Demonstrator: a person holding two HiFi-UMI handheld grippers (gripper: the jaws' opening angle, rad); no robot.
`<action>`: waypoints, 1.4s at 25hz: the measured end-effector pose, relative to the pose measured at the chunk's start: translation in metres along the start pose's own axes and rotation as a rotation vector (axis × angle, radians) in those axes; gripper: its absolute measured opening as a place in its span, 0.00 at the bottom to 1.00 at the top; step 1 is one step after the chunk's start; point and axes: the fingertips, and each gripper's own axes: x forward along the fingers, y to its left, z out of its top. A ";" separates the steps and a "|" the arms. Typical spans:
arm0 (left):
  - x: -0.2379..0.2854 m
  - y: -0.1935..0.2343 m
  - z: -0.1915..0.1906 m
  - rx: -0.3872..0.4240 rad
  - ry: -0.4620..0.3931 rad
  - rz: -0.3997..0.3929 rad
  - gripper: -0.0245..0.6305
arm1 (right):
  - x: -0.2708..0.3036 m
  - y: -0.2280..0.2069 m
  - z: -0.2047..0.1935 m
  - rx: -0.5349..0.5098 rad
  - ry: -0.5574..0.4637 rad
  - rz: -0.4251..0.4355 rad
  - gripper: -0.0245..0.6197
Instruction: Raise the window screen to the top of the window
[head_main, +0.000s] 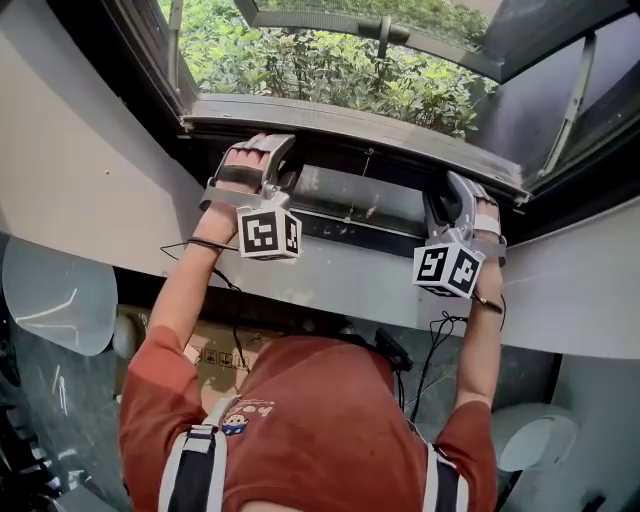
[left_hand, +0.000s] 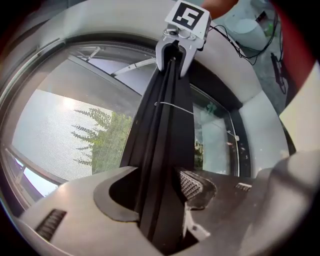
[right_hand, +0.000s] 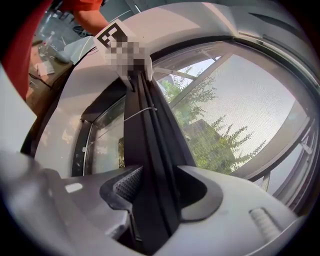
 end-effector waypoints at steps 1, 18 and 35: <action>0.001 0.001 -0.001 0.015 0.007 0.004 0.32 | 0.000 0.000 0.000 0.001 -0.002 0.006 0.37; 0.000 -0.004 0.000 -0.025 -0.014 -0.135 0.35 | -0.001 0.004 0.000 0.018 -0.040 0.057 0.37; -0.018 0.051 0.012 -0.004 -0.083 -0.042 0.34 | -0.022 -0.052 0.023 -0.015 -0.121 0.018 0.32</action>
